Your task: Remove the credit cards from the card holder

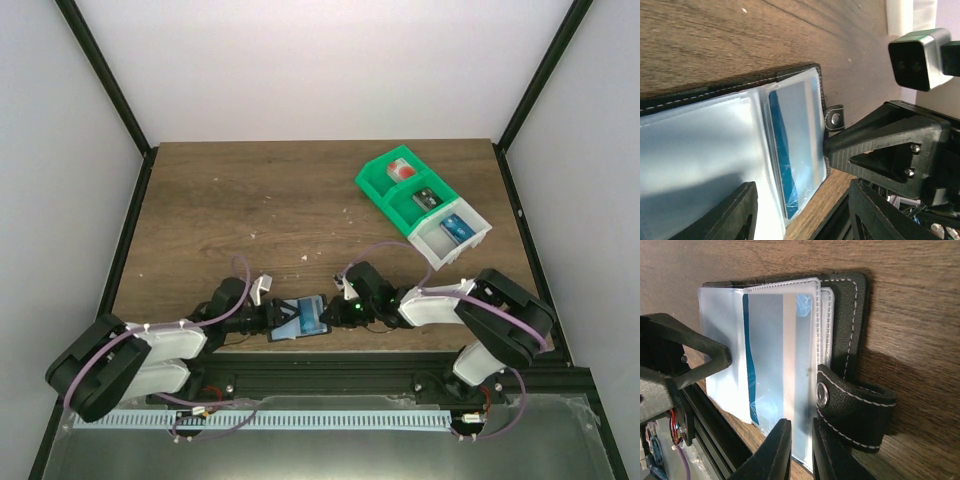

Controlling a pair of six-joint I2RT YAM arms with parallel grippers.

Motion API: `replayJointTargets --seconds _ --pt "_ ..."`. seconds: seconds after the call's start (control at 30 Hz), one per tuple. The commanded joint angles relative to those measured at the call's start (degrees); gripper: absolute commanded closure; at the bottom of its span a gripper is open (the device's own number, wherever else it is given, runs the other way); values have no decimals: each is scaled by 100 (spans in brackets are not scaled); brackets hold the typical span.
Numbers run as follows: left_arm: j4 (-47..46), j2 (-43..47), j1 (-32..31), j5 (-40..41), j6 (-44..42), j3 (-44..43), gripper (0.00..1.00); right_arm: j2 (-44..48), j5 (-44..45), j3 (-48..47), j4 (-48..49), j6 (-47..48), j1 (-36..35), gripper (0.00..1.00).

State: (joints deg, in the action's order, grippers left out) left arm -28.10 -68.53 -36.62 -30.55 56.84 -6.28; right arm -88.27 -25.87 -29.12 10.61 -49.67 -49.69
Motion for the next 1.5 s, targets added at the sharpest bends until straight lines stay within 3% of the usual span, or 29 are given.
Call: replayJointTargets --seconds 0.0,0.23,0.63,0.9,1.13,1.47 --pt "-333 -303 10 -23 -110 -78 48 -29 20 36 -254 -66 -100 86" --pt "-554 -348 7 -45 -28 23 49 415 161 -215 -459 -129 -102 83" --pt "-549 -351 8 50 -19 96 50 -202 89 -429 -139 -218 -102 83" --pt "-736 -373 7 132 -34 106 54 -267 122 -90 131 -338 -114 83" --pt "-829 -679 -32 162 -68 41 56 -425 -166 261 777 -672 -117 84" --pt "-1366 -1354 -166 161 91 26 60 -557 -215 292 905 -798 -194 86"
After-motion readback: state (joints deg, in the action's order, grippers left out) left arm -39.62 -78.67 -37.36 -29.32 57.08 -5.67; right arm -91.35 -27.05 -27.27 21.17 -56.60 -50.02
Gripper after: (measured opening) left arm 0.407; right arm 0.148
